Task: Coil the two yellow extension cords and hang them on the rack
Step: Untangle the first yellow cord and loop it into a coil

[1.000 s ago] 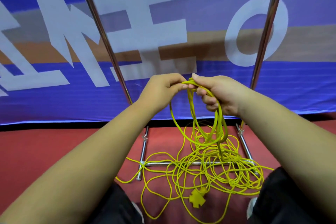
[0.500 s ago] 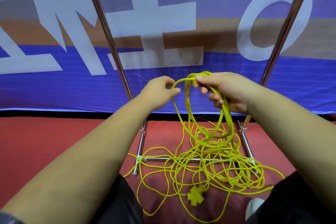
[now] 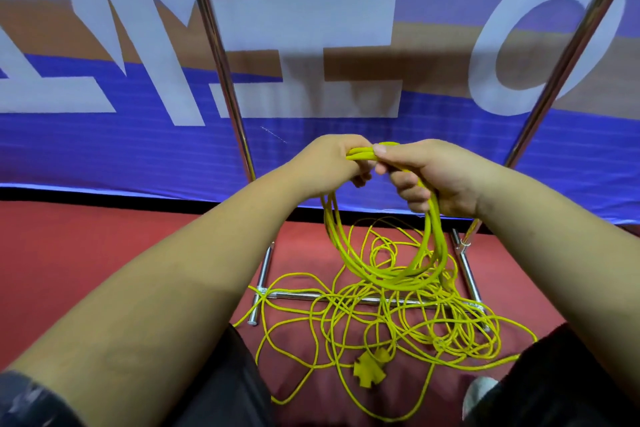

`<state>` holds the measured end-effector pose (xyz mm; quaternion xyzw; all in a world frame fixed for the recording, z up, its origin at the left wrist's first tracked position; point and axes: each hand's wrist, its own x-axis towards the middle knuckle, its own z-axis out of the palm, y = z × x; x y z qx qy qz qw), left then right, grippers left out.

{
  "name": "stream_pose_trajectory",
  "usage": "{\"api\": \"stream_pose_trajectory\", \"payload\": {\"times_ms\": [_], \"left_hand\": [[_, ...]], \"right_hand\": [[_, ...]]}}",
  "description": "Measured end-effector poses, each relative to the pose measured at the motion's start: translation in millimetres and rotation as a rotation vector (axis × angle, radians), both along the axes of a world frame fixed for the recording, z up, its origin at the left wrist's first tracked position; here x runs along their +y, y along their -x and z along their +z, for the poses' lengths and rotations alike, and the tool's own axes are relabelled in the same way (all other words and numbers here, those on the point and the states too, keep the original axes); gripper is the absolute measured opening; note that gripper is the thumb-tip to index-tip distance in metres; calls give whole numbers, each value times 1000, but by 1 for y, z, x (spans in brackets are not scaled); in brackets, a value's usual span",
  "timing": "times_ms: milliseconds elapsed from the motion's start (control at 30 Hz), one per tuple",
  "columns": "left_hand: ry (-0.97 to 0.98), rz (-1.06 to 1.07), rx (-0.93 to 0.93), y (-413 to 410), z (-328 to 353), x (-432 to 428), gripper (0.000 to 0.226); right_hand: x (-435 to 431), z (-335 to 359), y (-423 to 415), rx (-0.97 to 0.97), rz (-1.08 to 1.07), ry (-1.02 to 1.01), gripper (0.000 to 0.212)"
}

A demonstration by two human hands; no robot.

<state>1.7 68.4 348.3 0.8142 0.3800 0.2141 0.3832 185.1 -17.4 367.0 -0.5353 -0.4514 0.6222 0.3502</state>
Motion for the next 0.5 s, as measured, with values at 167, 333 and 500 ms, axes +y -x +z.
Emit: {"api": "stream_pose_trajectory", "payload": {"times_ms": [167, 333, 500], "left_hand": [[130, 56, -63, 9, 6, -2, 23], [215, 143, -111, 17, 5, 0, 21], [48, 128, -34, 21, 3, 0, 17]], "right_hand": [[1, -1, 4, 98, -25, -56, 35], [-2, 0, 6, 60, -2, -82, 31], [-3, -2, 8, 53, -58, -112, 31]]}}
